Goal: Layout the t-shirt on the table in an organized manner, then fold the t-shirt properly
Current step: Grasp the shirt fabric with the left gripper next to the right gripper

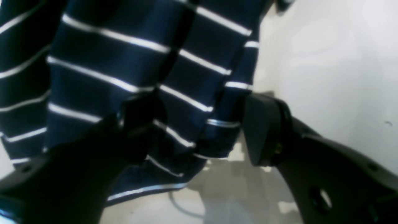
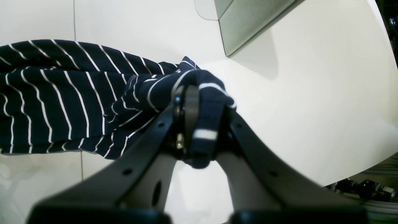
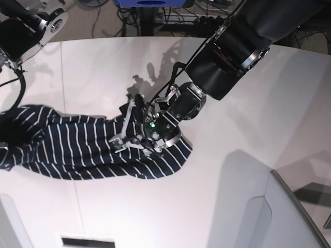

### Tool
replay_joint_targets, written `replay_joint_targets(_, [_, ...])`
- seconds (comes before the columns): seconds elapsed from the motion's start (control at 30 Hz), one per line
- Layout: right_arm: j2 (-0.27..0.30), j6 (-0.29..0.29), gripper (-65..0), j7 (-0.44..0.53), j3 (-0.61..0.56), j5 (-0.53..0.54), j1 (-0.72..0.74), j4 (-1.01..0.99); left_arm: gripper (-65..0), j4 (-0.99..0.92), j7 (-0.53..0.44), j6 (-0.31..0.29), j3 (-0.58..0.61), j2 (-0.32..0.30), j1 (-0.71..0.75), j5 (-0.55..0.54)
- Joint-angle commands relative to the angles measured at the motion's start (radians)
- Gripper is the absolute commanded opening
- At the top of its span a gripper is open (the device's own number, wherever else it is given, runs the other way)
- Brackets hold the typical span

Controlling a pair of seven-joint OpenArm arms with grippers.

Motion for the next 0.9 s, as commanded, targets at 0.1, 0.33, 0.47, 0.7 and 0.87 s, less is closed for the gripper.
replay_joint_targets(0.1, [0.016,-0.005,-62.7,0.023,0.002,0.006,0.021,0.015,-21.2,0.033,-0.012,0.004,-0.005,0.003,-0.026,-0.014])
replay_joint_targets(0.33, [0.016,-0.005,-62.7,0.023,0.003,0.004,0.021,0.015,-21.2,0.125,-0.005,0.004,-0.005,-0.022,-0.025,-0.014])
replay_joint_targets(0.47, [0.016,-0.005,-62.7,0.023,0.003,0.004,0.021,0.015,-21.2,0.138,0.037,0.004,-0.005,-0.023,-0.026,-0.005])
replay_joint_targets(0.7, [0.016,-0.005,-62.7,0.023,0.002,0.004,0.021,0.015,-21.2,0.13,0.041,0.004,-0.004,-0.037,-0.026,-0.003])
replay_joint_targets(0.87, [0.016,-0.005,-62.7,0.023,0.002,0.004,0.021,0.015,-21.2,0.128,0.039,0.008,-0.004,-0.059,-0.026,-0.003])
